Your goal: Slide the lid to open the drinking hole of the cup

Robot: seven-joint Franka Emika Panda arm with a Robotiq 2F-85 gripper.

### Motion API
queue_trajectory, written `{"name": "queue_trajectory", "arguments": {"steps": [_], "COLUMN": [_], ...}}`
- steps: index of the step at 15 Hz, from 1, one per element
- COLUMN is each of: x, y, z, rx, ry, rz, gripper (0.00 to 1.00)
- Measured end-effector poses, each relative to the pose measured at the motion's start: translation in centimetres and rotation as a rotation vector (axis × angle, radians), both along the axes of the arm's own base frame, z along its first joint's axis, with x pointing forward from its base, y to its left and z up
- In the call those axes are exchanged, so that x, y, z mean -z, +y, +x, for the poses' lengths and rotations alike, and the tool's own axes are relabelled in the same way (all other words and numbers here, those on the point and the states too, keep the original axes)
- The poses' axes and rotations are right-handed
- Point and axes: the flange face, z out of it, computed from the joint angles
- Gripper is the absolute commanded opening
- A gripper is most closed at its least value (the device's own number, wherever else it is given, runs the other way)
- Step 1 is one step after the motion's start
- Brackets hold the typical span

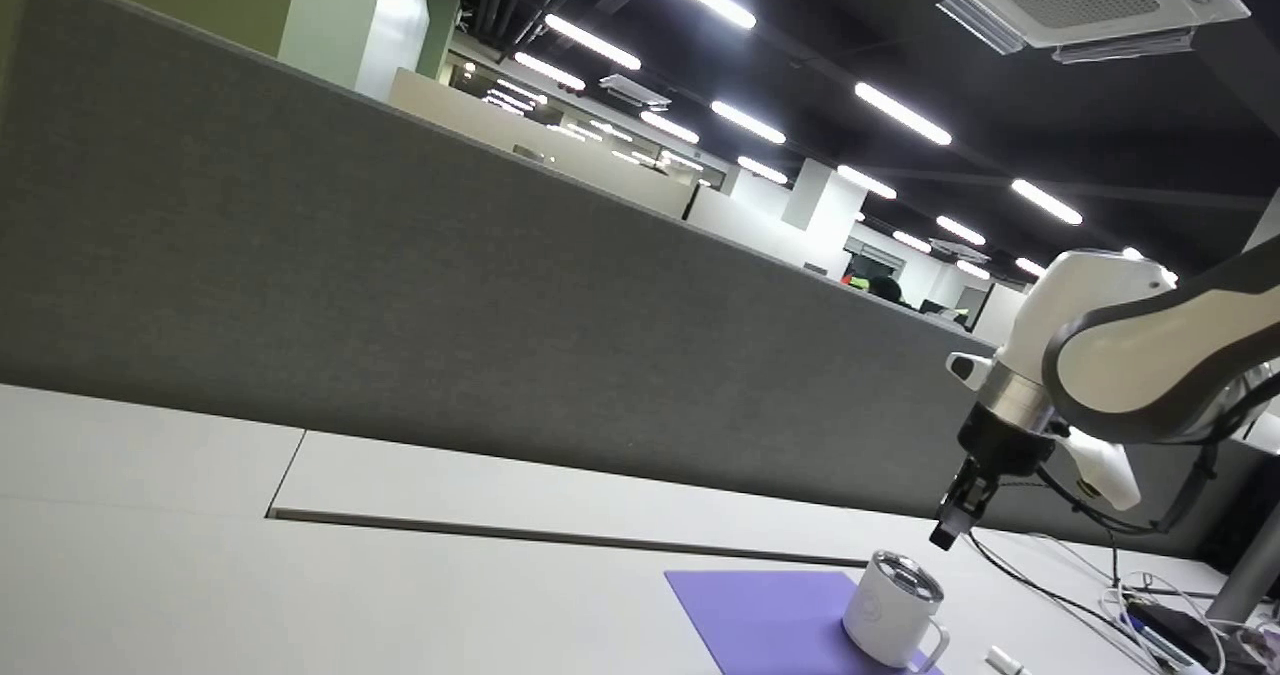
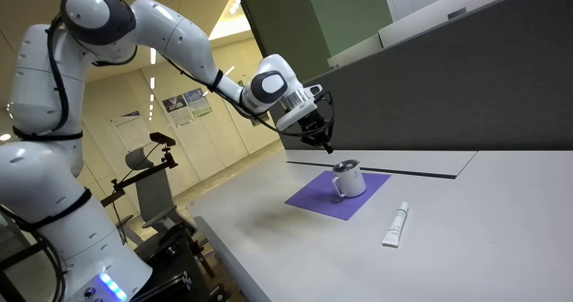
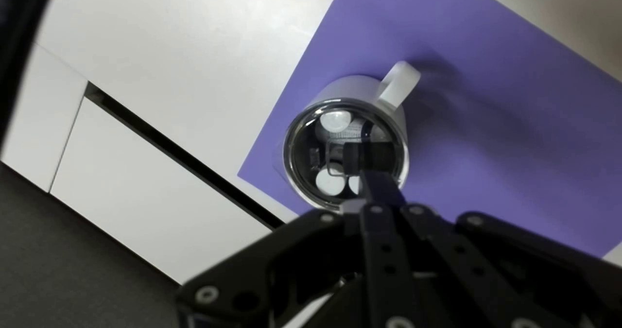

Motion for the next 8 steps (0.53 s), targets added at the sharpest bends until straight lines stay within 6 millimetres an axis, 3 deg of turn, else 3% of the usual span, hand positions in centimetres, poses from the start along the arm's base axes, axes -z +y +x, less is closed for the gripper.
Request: {"name": "queue_trajectory", "arguments": {"steps": [8], "x": [0.94], "y": [0.03], "z": [-0.04], "rx": [0.0], "ry": [-0.007], "rz": [0.004], "gripper": [0.0]}}
